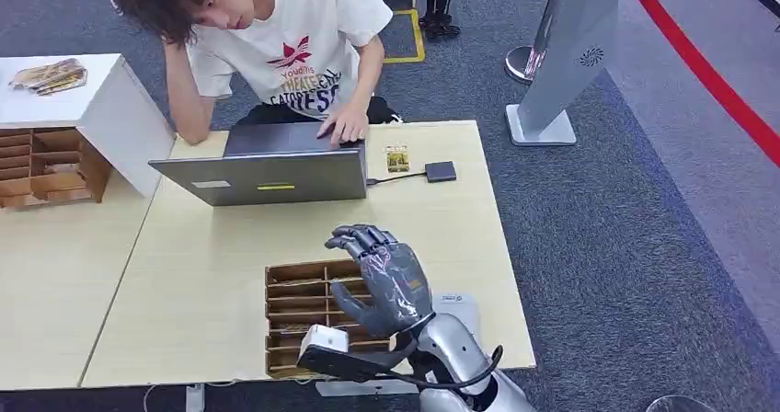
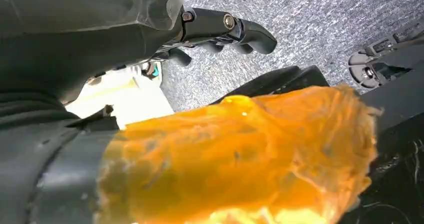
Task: Pass the card to the sensor for recognition and then transmit it.
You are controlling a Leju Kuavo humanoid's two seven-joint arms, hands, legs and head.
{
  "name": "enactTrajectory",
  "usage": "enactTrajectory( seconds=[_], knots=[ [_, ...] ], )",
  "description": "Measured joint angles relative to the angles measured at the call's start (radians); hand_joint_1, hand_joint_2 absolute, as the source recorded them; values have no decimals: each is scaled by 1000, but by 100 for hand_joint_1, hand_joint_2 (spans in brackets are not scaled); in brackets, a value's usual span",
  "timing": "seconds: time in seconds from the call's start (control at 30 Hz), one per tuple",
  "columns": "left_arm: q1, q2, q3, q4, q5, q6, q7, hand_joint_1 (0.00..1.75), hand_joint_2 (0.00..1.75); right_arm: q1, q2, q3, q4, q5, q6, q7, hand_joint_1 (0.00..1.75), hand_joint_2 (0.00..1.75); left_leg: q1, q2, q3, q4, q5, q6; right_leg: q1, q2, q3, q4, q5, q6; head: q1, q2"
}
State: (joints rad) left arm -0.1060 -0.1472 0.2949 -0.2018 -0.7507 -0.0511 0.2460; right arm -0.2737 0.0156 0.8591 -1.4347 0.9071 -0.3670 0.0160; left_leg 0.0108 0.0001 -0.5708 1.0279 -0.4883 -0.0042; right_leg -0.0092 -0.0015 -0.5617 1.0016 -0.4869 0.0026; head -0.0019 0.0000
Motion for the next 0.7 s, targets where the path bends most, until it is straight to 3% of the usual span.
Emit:
enactTrajectory(
  seconds=[0.03,0.2,0.23,0.27,0.3,0.33,0.5,0.57,0.63,0.7],
  knots=[
    [0,0,0,0,0,0,0,0,0,0,1,2,3,2,0,2,93,175,0,0,0,0,0,0,0,0,0,0,0,0,0,0],
    [0,0,0,0,-1,0,0,0,0,-4,5,10,21,24,0,10,99,175,0,0,0,0,0,0,0,0,0,0,0,0,0,0],
    [0,0,0,0,-1,0,2,0,0,-5,8,11,26,32,0,14,112,175,0,0,0,0,0,0,0,0,0,0,0,0,0,0],
    [0,0,0,0,-1,0,2,0,0,-6,9,13,31,42,0,18,112,175,0,0,0,0,0,0,0,0,0,0,0,0,0,0],
    [0,0,0,0,-2,0,3,0,0,-8,11,15,38,53,0,24,131,175,0,0,0,0,0,0,0,0,0,0,0,0,0,0],
    [0,-1,0,0,-3,0,3,0,0,-10,15,16,46,65,0,28,133,175,0,0,0,0,0,0,0,0,0,0,0,0,0,0],
    [0,-2,0,0,-6,0,9,0,0,-29,31,22,87,121,-13,49,127,175,0,0,0,0,0,0,0,0,0,0,0,0,0,0],
    [0,-2,0,0,-7,-1,10,0,0,-35,35,23,97,137,-17,58,112,175,0,0,0,0,0,0,0,0,0,0,0,0,0,0],
    [0,-2,0,0,-7,-1,10,0,0,-38,36,23,102,143,-18,61,112,175,0,0,0,0,0,0,0,0,0,0,0,0,0,0],
    [0,-2,0,0,-7,-2,10,0,0,-42,38,23,110,151,-18,66,91,175,0,0,0,0,0,0,0,0,0,0,0,0,0,0]
  ],
)
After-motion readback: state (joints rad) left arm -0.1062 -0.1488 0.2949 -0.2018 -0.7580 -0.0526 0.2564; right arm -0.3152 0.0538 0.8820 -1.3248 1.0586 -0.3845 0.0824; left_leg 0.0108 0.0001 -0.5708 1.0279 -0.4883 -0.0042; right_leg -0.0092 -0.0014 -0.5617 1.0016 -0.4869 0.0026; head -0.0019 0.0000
